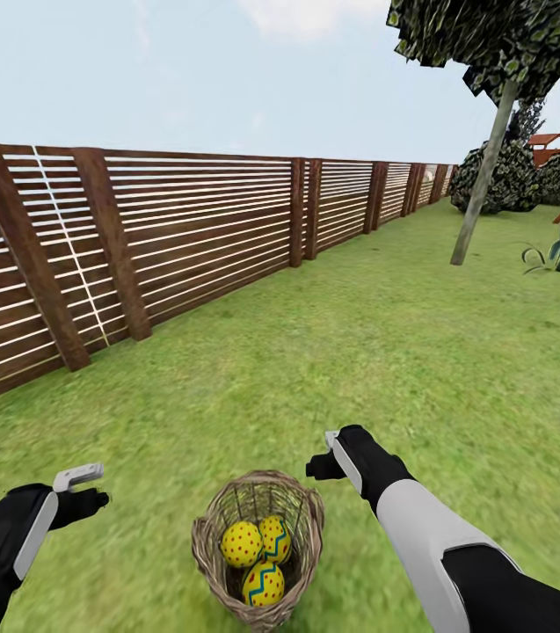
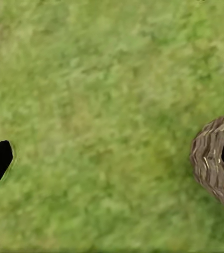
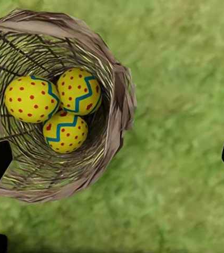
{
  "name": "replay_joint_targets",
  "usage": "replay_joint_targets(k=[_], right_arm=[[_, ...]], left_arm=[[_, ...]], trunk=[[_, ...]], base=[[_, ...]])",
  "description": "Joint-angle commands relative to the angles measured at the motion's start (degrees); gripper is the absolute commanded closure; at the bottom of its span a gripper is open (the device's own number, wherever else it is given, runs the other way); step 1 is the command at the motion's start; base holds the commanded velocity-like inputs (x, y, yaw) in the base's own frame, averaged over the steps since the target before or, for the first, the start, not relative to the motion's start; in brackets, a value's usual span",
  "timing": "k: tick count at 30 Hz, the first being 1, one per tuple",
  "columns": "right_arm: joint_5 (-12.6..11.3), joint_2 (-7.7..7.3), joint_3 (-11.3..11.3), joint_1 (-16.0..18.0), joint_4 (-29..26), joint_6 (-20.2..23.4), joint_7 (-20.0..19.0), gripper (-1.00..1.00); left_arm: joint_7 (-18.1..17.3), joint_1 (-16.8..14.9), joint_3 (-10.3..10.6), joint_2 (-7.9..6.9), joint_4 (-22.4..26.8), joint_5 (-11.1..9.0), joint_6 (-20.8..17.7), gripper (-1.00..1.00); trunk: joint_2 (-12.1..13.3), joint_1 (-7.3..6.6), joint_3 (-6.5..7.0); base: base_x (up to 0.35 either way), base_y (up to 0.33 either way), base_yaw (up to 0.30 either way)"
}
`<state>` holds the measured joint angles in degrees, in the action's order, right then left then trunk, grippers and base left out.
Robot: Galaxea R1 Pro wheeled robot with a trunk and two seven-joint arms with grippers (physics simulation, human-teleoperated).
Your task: Take the three Easter eggs out of the wicker basket on the lawn in the garden, then place them on the lawn next to a single tree (choose any tree) so that all three eggs are next to the same tree and none are left in the basket.
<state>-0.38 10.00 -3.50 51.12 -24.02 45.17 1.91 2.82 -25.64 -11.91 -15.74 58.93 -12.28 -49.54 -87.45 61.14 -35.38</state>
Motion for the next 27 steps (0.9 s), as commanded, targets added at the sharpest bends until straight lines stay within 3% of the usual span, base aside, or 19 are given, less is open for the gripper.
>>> replay_joint_targets(k=[1,6,12,20,27], right_arm=[[-0.1,0.0,-0.2,0.0,-0.1,0.3,0.2,-1.0],[-0.1,0.0,-0.2,0.0,-0.1,0.5,0.2,-1.0],[-0.1,0.0,-0.2,0.0,-0.4,0.5,0.2,-1.0],[-0.1,0.0,-0.2,0.0,-0.8,0.4,0.1,-1.0],[-0.1,0.0,-0.2,0.0,-1.5,0.3,0.1,-1.0]], left_arm=[[0.3,0.0,0.0,-0.42,0.1,-0.6,-0.3,-1.0],[0.2,0.0,0.0,-3.58,0.2,-0.7,-1.2,-1.0],[0.1,-0.1,-0.1,-5.93,0.6,-0.7,-4.7,-1.0],[-0.1,-0.1,-0.5,-11.71,0.5,-0.7,-6.2,-1.0],[-0.1,0.0,-2.5,-13.06,0.3,-0.7,-6.3,-1.0]], trunk=[[-0.4,0.22,-0.24],[-2.5,1.32,-1.14],[-4.9,2.64,-2.22],[-8.1,4.4,-3.65],[-10.9,5.93,-4.91]], base=[[0.0,0.0,0.0],[0.0,0.0,0.0],[0.0,0.0,0.0],[0.0,0.0,0.0],[0.0,0.0,0.0]])
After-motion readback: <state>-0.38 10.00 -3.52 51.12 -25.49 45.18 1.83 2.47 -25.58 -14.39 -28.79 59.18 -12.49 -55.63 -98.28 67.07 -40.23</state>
